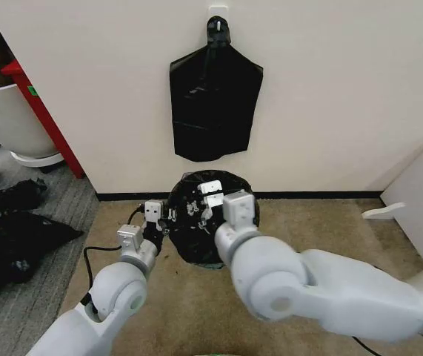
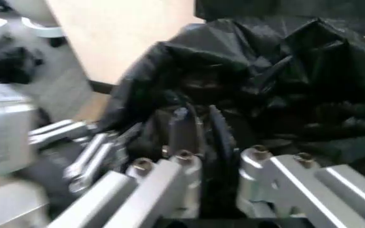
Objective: Place the garbage bag over the trash bin.
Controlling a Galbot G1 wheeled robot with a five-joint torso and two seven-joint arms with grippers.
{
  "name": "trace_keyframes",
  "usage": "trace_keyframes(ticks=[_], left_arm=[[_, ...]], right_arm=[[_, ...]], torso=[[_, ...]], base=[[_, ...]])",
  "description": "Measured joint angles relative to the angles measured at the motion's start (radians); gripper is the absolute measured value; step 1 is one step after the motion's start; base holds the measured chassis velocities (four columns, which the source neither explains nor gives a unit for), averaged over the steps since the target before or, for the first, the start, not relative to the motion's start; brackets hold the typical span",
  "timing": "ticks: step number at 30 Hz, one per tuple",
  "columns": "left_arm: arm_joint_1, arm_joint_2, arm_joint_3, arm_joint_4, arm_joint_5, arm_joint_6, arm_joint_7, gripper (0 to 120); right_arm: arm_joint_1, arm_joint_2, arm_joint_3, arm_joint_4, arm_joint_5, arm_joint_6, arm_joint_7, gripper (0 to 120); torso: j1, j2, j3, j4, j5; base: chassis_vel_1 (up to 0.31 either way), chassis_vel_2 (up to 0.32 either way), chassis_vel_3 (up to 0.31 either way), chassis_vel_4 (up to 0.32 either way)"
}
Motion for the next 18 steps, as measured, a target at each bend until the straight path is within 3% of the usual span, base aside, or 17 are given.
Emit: trace_keyframes(ticks=[1,18], left_arm=[[0.003,-0.001,-0.002,-0.002,0.005,-0.002,0.000,0],[0.056,-0.014,-0.019,-0.033,0.075,-0.035,0.036,0]], right_arm=[[0.005,0.011,-0.012,-0.022,-0.015,-0.003,0.013,0],[0.015,0.072,-0.068,-0.234,-0.069,0.025,0.099,0]], torso=[[0.000,0.000,0.000,0.0000,0.0000],[0.000,0.000,0.000,-0.0001,0.0004]], base=[[0.000,0.000,0.000,0.000],[0.000,0.000,0.000,0.000]])
